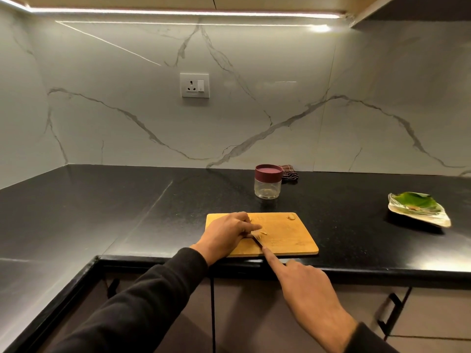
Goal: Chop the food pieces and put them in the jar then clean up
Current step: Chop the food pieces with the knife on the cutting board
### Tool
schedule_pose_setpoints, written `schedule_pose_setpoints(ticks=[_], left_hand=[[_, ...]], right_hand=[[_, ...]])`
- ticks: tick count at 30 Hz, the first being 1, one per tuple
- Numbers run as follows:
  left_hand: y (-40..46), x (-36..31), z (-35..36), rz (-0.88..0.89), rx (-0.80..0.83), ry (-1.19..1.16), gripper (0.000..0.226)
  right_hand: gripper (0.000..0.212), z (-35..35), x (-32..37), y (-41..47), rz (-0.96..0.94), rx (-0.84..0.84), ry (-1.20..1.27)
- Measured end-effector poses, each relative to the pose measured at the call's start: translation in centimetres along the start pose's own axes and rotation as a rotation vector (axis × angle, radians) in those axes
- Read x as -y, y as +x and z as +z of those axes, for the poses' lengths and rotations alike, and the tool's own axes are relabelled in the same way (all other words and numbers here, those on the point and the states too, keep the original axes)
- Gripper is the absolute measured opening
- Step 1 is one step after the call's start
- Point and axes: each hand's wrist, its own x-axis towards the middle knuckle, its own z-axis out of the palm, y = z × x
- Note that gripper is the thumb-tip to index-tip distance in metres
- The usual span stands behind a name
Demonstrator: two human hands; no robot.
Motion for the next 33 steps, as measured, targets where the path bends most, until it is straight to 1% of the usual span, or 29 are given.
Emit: schedule_pose_setpoints(ticks=[2,5,7,12,13,17,21,26,33], left_hand=[[0.0,-0.1,0.0,-0.013,-0.034,-0.018,0.035],[-0.2,0.0,0.1,-0.062,-0.083,-0.069,0.021],[-0.3,0.1,0.1,-0.064,-0.090,-0.078,0.012],[-0.2,0.1,0.1,-0.069,-0.072,-0.089,0.010],[-0.2,0.1,0.1,-0.069,-0.065,-0.086,0.010],[-0.1,0.1,0.1,-0.072,-0.040,-0.084,0.011],[-0.1,0.1,0.2,-0.068,-0.042,-0.082,0.011],[-0.1,0.0,0.1,-0.063,-0.041,-0.075,0.012],[-0.2,-0.1,0.1,-0.059,-0.063,-0.042,0.014]], right_hand=[[0.079,0.2,-0.2,0.0,0.002,-0.005,0.010],[0.081,0.4,-0.5,0.1,0.011,-0.027,0.040],[0.080,0.8,-0.7,0.2,0.030,-0.059,0.087],[0.046,1.5,-1.0,0.3,0.041,-0.125,0.289],[0.042,1.5,-1.0,0.2,0.038,-0.126,0.316],[0.045,1.3,-1.2,0.0,0.034,-0.098,0.409],[0.034,1.2,-1.3,0.0,0.028,-0.127,0.449],[0.043,0.8,-1.3,0.0,0.068,-0.208,0.432],[0.052,0.3,-0.1,1.6,0.011,-0.163,0.447]])
